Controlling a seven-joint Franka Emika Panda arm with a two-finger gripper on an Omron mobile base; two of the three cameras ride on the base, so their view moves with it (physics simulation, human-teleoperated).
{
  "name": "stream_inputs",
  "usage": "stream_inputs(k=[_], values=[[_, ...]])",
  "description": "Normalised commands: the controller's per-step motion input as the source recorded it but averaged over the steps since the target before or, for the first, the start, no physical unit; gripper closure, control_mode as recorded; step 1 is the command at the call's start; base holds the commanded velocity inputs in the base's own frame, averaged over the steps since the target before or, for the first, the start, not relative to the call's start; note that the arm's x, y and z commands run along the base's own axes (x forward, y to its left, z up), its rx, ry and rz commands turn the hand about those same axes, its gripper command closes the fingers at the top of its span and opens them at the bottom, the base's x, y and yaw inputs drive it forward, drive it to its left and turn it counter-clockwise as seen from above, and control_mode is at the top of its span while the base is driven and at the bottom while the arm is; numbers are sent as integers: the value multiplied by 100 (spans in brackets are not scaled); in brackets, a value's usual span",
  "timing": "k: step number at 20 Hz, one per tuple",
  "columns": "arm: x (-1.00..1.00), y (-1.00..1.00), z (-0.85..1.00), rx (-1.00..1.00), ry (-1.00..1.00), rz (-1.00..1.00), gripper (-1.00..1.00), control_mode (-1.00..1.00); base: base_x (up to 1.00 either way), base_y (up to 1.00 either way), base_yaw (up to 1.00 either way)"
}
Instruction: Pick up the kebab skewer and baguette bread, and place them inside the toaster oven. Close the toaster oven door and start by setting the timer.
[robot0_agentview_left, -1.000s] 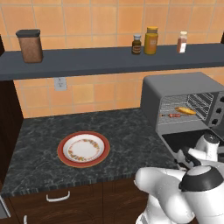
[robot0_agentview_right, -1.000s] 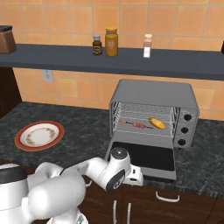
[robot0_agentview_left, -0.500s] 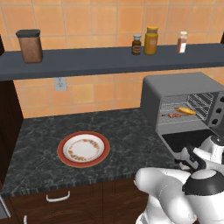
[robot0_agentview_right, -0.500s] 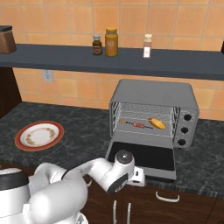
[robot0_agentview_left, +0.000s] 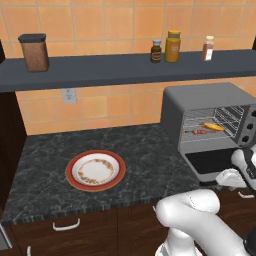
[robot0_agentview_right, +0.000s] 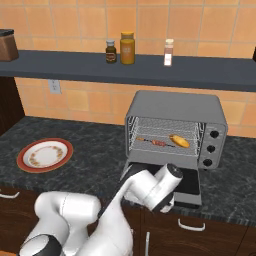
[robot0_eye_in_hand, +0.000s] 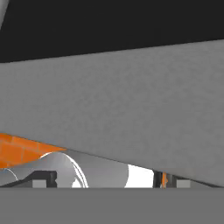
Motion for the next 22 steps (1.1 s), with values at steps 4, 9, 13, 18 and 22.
stream_inputs(k=[4, 9, 13, 18, 22], values=[[77, 49, 0, -8, -58, -3, -100, -100, 0, 0, 0], [98, 63, 0, -15, -59, -7, -100, -100, 0, 0, 0], [100, 83, 0, -18, -58, -14, -100, -100, 0, 0, 0], [100, 68, 18, -13, -29, -15, -100, -100, 0, 0, 0], [100, 27, 41, -5, -2, -10, -100, -100, 0, 0, 0]])
